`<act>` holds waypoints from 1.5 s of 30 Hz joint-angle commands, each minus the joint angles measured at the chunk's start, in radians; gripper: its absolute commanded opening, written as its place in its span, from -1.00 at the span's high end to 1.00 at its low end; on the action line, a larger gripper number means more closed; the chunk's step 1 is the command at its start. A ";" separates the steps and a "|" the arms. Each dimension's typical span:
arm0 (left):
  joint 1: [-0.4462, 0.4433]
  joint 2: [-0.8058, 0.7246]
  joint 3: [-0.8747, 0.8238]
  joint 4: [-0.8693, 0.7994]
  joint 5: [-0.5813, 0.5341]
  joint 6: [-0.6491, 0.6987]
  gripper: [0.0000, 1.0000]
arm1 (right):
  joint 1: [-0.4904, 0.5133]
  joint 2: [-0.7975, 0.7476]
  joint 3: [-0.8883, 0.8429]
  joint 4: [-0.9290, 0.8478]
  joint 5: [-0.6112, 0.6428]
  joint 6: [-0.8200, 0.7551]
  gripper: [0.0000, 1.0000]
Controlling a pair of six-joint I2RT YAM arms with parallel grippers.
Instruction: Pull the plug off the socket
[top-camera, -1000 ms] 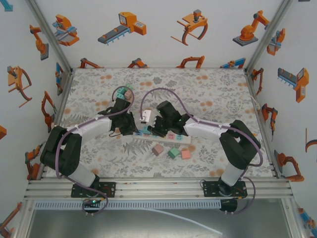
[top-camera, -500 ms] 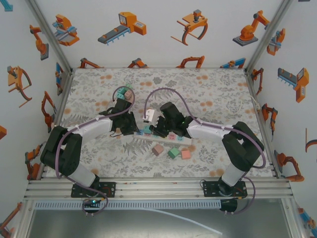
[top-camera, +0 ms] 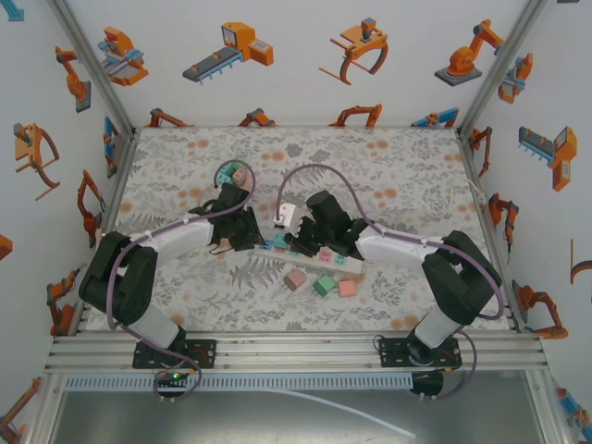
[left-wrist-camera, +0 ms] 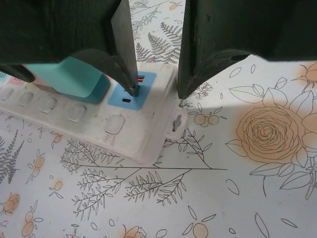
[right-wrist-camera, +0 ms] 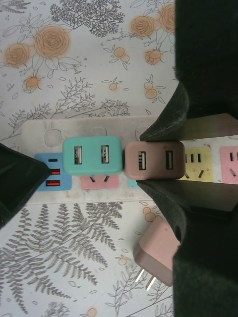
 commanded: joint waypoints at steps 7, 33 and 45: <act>-0.007 0.099 -0.010 -0.184 -0.183 0.016 0.21 | -0.019 -0.090 0.011 0.148 -0.087 0.051 0.88; -0.006 -0.178 0.063 -0.147 -0.097 0.140 -0.21 | -0.055 -0.304 -0.074 0.472 0.008 0.551 0.89; -0.013 -0.721 -0.079 -0.086 0.197 0.579 -0.29 | -0.102 -0.560 -0.354 0.498 -0.004 1.024 0.91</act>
